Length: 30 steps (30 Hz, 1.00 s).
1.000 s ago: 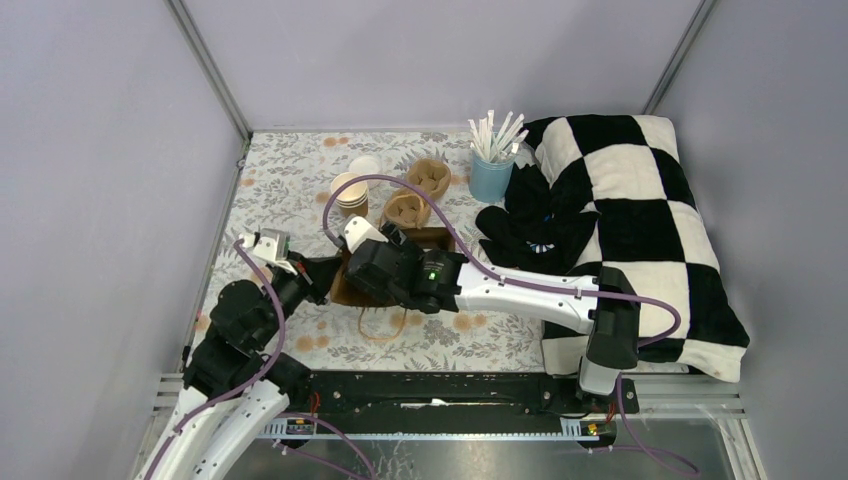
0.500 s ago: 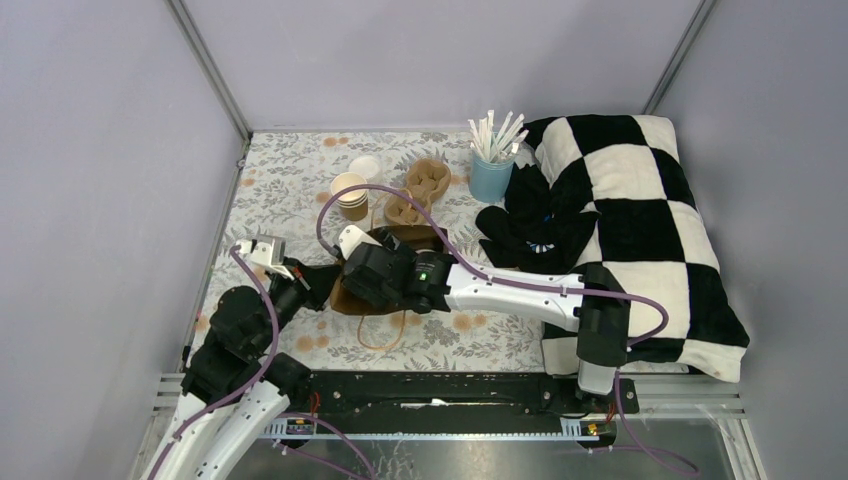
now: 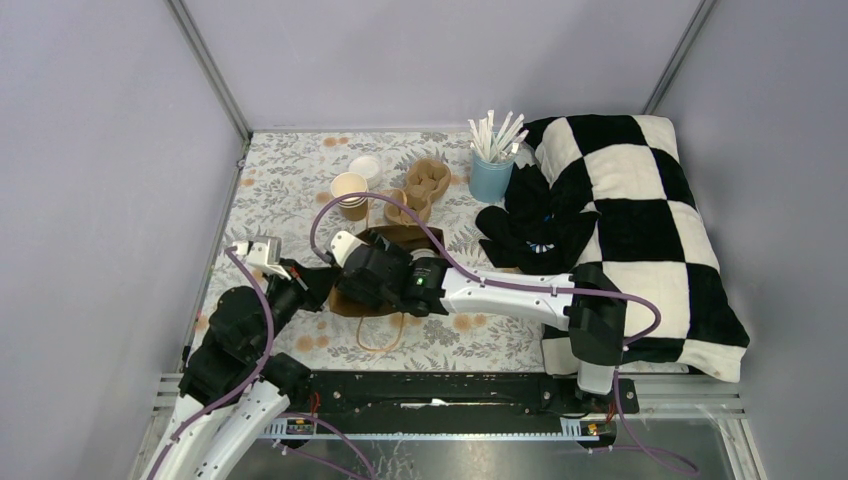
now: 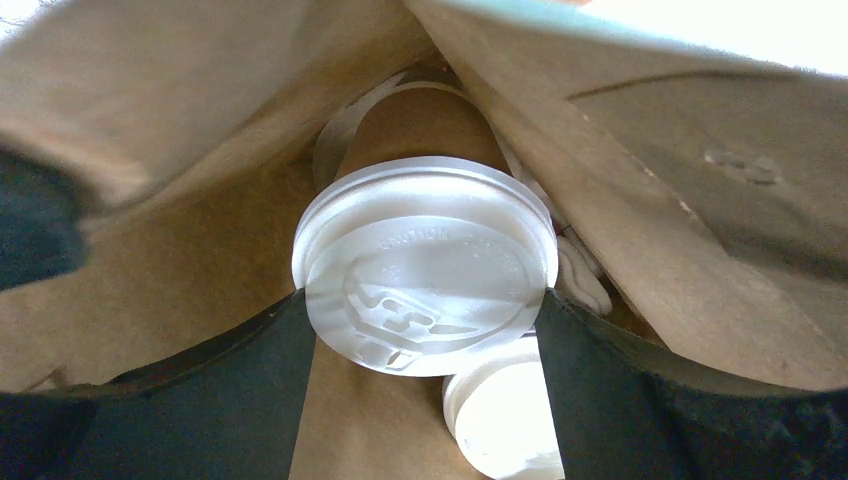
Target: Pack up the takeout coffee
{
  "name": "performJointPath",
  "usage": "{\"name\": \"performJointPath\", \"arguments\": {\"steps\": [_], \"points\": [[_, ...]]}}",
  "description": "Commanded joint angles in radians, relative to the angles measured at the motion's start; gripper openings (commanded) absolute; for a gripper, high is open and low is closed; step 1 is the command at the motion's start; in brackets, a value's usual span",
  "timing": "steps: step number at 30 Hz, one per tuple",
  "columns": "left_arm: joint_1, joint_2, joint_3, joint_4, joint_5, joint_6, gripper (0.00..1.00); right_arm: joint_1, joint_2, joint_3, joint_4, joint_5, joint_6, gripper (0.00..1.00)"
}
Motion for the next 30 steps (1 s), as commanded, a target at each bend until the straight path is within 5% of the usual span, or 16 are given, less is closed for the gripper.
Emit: {"name": "performJointPath", "arguments": {"steps": [1,16,30], "points": [[0.001,0.007,0.036,-0.015,-0.020,-0.015,0.00,-0.032,0.017,-0.011,0.049,-0.006,0.033,0.46],[0.001,0.042,0.049,-0.040,-0.081,-0.032,0.00,-0.090,-0.043,-0.118,0.144,-0.224,-0.148,0.47],[0.001,0.061,0.073,-0.068,-0.067,-0.049,0.00,-0.089,0.007,-0.020,0.098,-0.178,-0.092,0.49]]}}
